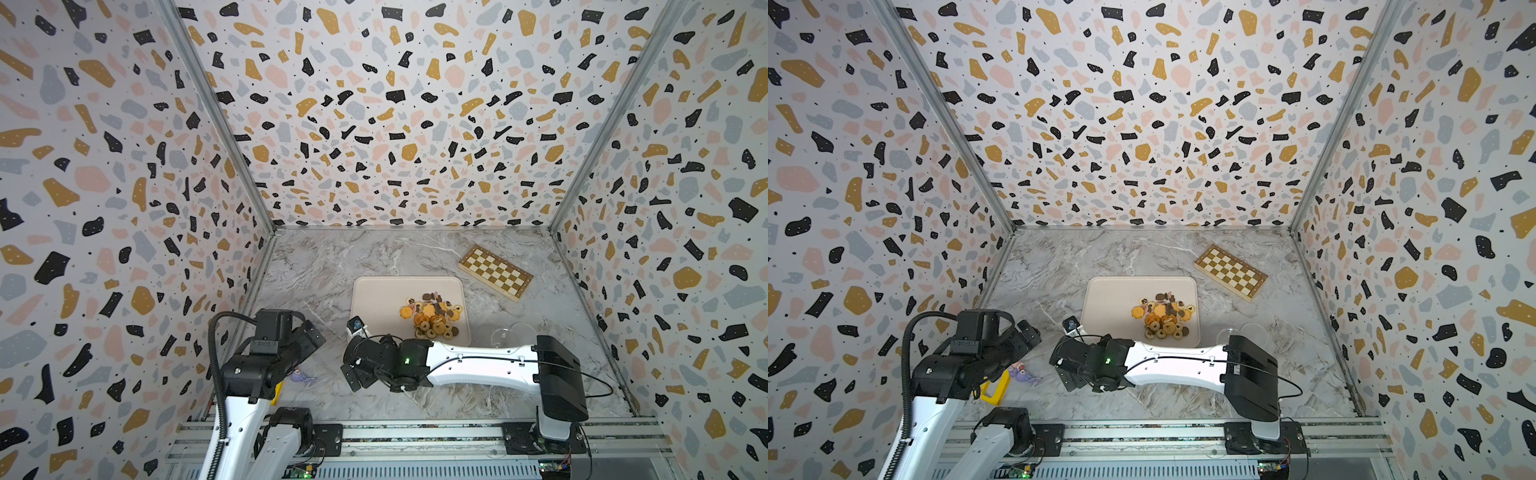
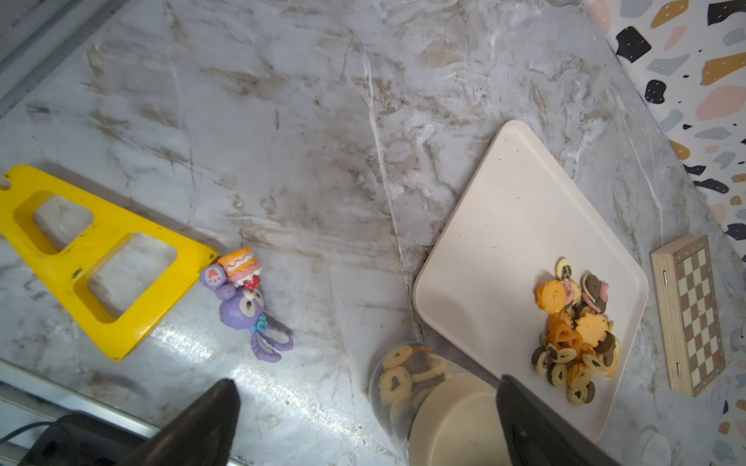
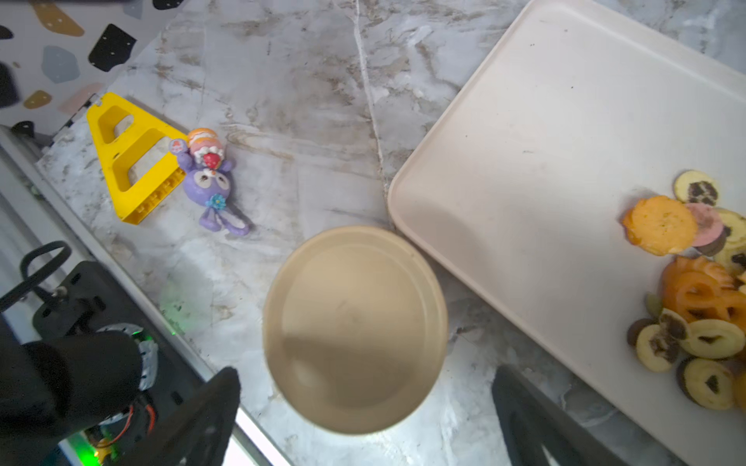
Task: Pour the cookies out of the jar
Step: Pick up the jar from the center of the board.
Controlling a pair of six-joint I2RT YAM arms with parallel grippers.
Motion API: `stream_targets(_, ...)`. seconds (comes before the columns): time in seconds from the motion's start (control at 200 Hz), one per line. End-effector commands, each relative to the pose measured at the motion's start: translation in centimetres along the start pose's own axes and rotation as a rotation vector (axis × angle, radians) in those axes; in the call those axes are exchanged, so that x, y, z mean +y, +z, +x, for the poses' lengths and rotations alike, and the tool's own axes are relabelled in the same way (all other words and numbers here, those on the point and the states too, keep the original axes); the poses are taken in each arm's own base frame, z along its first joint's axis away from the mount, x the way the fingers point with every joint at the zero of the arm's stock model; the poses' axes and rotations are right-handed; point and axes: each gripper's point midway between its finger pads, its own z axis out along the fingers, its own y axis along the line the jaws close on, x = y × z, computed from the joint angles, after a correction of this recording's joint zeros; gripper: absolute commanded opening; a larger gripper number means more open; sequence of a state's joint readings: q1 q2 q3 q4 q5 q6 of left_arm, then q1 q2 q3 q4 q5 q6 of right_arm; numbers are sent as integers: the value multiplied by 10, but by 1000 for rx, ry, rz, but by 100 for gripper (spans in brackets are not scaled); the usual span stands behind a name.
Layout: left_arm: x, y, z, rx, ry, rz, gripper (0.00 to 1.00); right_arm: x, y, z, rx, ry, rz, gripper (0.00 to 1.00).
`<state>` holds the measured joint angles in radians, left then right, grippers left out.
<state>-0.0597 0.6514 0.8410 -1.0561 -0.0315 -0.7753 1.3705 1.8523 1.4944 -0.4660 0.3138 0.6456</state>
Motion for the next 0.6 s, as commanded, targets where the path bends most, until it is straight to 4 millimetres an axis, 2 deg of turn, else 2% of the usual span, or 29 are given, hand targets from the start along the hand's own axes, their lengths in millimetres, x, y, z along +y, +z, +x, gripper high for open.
stream_targets(0.0,3,-6,-4,-22,18,-10,99,4,-1,-12,-23,8,-27,100)
stream_targets(0.285,-1,-3,-7,-41,35,13,99,14,16,0,22,2,-54,99)
stream_targets(0.415,0,1,-8,-40,48,-2,99,13,24,6,42,-13,-37,99)
stream_targets(0.591,-4,4,-3,-25,41,29,99,14,20,8,25,2,-45,99)
